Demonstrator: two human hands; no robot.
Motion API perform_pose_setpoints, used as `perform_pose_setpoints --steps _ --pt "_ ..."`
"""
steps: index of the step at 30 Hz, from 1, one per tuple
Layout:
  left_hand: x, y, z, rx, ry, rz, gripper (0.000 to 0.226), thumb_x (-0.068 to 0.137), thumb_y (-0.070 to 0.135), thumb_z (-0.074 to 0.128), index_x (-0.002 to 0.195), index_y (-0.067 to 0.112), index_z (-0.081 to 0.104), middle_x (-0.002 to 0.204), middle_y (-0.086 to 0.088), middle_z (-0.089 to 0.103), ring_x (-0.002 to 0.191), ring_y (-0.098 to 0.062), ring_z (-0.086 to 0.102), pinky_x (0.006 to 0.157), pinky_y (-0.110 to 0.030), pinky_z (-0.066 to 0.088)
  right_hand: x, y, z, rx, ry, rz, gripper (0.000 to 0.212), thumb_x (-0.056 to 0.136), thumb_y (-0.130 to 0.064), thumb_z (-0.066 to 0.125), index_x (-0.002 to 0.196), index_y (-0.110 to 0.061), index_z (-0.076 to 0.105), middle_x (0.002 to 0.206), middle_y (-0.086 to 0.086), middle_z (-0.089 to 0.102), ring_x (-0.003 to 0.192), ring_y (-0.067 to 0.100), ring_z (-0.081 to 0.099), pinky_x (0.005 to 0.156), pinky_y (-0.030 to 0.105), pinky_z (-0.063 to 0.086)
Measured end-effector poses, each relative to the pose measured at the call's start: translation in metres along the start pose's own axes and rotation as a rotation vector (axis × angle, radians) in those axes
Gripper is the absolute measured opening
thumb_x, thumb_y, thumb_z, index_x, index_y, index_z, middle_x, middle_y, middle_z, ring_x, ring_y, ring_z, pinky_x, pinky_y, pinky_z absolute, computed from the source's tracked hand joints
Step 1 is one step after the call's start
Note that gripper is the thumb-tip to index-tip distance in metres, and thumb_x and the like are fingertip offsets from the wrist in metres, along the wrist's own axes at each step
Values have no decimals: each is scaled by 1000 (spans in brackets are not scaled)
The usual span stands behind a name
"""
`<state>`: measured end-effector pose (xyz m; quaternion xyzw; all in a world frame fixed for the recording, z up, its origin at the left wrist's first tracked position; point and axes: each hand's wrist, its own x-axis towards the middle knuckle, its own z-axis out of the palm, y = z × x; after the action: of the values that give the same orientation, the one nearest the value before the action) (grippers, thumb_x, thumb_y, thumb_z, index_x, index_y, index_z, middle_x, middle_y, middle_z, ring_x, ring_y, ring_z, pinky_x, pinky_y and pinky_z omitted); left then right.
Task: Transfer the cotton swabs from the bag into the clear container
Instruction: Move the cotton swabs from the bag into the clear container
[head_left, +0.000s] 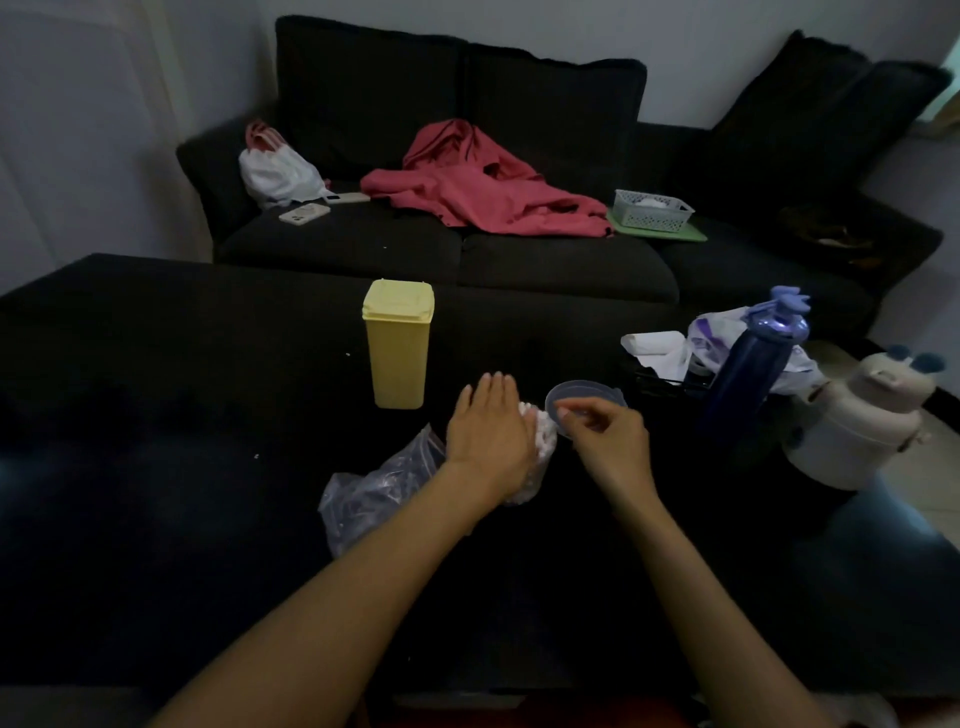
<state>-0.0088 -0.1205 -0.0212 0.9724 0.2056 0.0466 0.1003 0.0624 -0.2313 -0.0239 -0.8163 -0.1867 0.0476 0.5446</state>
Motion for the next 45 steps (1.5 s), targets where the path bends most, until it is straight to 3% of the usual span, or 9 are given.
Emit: perform_pose_setpoints --steps 11,16,20,26,29,36,39,42,45 --pt "17 -16 11 -53 -203 -22 56 103 31 15 151 9 -4 160 -1 -9 147 -16 -10 119 -38 0 11 13 24 409 394 443 28 87 -14 61 109 -8 46 103 10 50 88 20 49 64 28 38" --pt "8 -21 17 -108 -36 104 57 103 37 15 151 12 -3 160 0 -7 146 -11 -10 117 -33 -6 18 19 26 535 405 564 42 84 -12 62 120 0 46 110 19 57 70 19 52 49 25 36" --pt "-4 -21 19 -9 -30 222 57 102 40 11 151 12 2 160 0 -3 146 -8 -6 116 -27 -6 18 16 25 516 441 632 51 84 -14 63 126 -3 36 130 19 48 97 26 55 62 29 44" --pt "-5 0 17 -57 -99 26 56 103 35 11 151 8 0 160 -7 -6 147 -16 -8 118 -33 -5 12 1 18 533 197 455 36 99 -24 36 130 -10 49 116 6 60 102 17 52 88 31 38" --pt "-3 23 8 -409 -163 -172 58 103 39 13 151 10 0 160 -8 -6 147 -19 -9 118 -36 -6 13 -3 12 545 94 378 42 101 -39 26 131 -19 49 123 6 60 114 20 51 101 37 35" --pt "1 -8 -51 -1013 -39 -314 44 98 2 32 140 9 41 143 -13 43 126 -25 46 101 -34 40 19 -5 -12 467 -227 241 54 100 -47 19 93 -26 69 120 -1 64 123 18 48 111 42 26" --pt "1 -33 -64 -904 105 -176 57 92 -8 37 145 15 33 149 -9 32 119 -16 49 88 -16 44 13 -8 -23 316 -297 171 45 100 -41 30 93 -22 70 114 -1 65 111 11 54 103 30 34" --pt "-9 -40 -70 -624 61 192 74 83 -15 45 148 18 27 155 -4 22 141 -16 25 108 -19 27 3 -10 -31 220 -360 24 32 98 -31 44 98 -14 71 103 -4 67 96 2 59 77 9 43" --pt "-23 -41 -65 -272 -16 405 73 86 2 57 148 27 27 155 6 25 143 -8 21 113 -24 21 -1 1 -37 -81 -297 -237 20 94 -28 54 104 -23 71 111 -11 62 111 1 51 91 16 37"
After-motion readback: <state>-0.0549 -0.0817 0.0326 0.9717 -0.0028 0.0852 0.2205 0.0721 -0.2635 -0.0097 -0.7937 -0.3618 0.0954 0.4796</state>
